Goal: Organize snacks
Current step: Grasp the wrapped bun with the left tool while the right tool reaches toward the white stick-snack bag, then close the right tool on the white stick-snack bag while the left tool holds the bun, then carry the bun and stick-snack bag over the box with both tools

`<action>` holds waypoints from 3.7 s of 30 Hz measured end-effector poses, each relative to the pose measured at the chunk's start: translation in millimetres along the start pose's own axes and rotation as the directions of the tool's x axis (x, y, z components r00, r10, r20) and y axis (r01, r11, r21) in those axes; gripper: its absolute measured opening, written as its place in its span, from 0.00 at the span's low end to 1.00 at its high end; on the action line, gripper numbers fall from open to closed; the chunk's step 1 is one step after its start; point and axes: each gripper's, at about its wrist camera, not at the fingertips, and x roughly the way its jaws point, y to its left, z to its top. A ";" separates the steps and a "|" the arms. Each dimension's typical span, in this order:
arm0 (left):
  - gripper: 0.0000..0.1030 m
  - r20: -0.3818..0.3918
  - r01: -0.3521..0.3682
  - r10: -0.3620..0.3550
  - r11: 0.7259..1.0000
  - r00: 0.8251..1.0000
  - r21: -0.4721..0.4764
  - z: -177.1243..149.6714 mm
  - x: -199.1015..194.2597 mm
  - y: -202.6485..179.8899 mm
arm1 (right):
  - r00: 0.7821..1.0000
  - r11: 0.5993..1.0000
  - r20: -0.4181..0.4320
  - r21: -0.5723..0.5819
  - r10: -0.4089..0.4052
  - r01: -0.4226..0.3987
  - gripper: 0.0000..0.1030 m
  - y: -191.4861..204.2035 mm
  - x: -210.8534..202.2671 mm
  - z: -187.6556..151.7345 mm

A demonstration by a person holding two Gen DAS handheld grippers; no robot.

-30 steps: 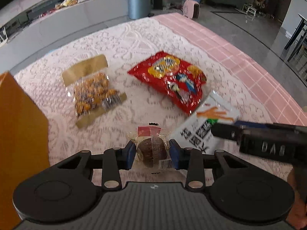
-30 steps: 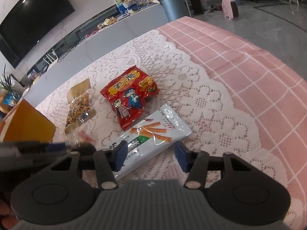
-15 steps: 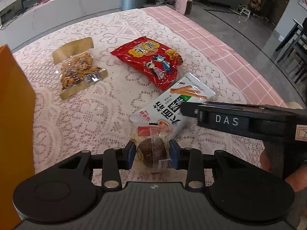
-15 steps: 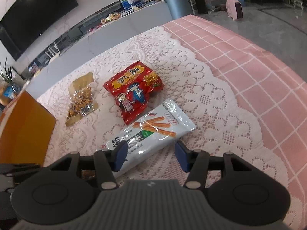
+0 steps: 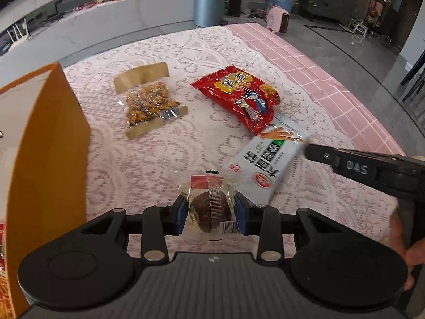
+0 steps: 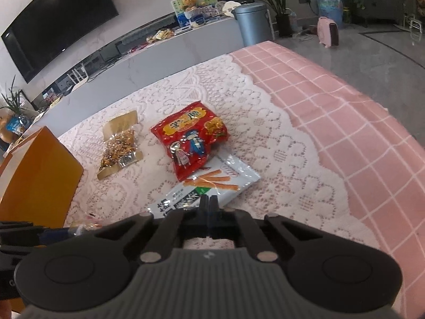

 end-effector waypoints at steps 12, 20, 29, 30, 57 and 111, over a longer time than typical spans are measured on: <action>0.40 0.058 -0.040 0.039 0.999 0.998 0.018 20.9 15.4 -0.9 | 0.997 0.960 -0.028 0.275 0.067 -0.057 0.04 -42.2 0.0 0.4; 0.40 0.063 -0.055 0.055 0.998 0.996 -0.003 24.6 29.3 9.6 | 0.998 0.976 -0.016 0.207 0.067 -0.062 0.46 -18.8 10.8 3.0; 0.40 0.108 -0.119 0.127 0.990 0.986 -0.080 30.4 11.1 39.7 | 0.989 0.975 -0.043 0.166 -0.143 0.149 0.62 35.3 35.8 6.6; 0.40 0.115 -0.118 0.127 0.989 0.985 -0.087 31.7 9.7 42.1 | 0.986 0.973 -0.047 0.161 -0.160 0.165 0.65 41.2 38.7 6.7; 0.40 0.170 -0.073 0.092 0.991 0.981 -0.115 29.3 -15.7 46.4 | 0.918 0.929 -0.142 -0.040 -0.370 0.368 0.86 56.5 44.0 -12.1; 0.40 0.104 -0.002 0.014 0.994 0.994 -0.106 -6.2 -29.9 24.2 | 0.965 0.958 -0.153 -0.229 -0.211 0.174 0.41 35.4 -5.8 -9.4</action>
